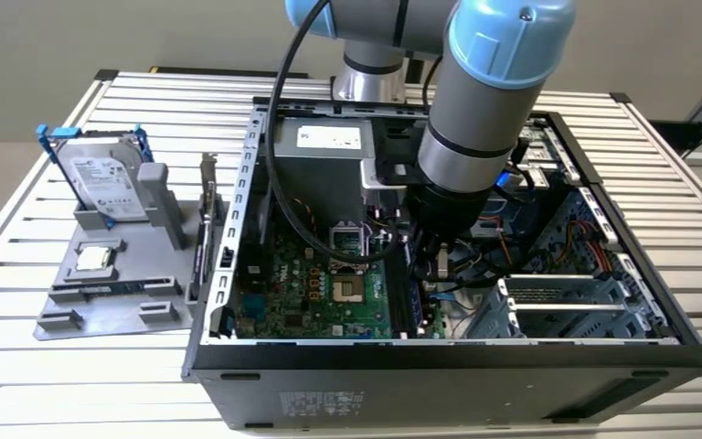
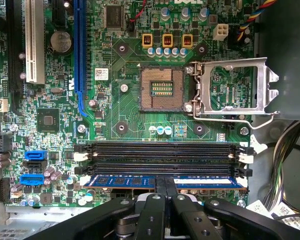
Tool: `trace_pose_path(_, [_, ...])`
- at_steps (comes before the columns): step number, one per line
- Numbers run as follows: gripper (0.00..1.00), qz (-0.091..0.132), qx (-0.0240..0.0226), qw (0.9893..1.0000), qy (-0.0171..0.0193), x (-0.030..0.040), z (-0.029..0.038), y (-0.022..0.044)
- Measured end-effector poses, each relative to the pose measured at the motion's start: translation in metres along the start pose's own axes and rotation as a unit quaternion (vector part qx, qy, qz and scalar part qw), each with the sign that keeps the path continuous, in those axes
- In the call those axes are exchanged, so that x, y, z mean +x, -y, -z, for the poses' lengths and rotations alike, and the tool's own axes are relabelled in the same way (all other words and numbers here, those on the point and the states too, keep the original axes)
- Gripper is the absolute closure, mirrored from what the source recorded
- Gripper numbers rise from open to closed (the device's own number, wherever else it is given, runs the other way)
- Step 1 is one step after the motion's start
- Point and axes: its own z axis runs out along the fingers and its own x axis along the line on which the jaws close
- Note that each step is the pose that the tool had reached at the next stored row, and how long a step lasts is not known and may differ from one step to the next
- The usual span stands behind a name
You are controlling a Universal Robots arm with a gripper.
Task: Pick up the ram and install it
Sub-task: 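Press down the ram until it locks into place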
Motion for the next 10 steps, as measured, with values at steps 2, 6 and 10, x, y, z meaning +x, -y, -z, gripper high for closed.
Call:
trace_pose_path(2, [1.00,0.000,0.0000,1.0000,0.0000,0.0000,0.0001,0.0000])
trace_pose_path(6, [1.00,0.000,0.0003,1.0000,0.0013,-0.0003,0.0048,0.0000])
trace_pose_path(10, [1.00,0.000,-0.0001,1.0000,0.0000,0.0001,0.0156,-0.0002])
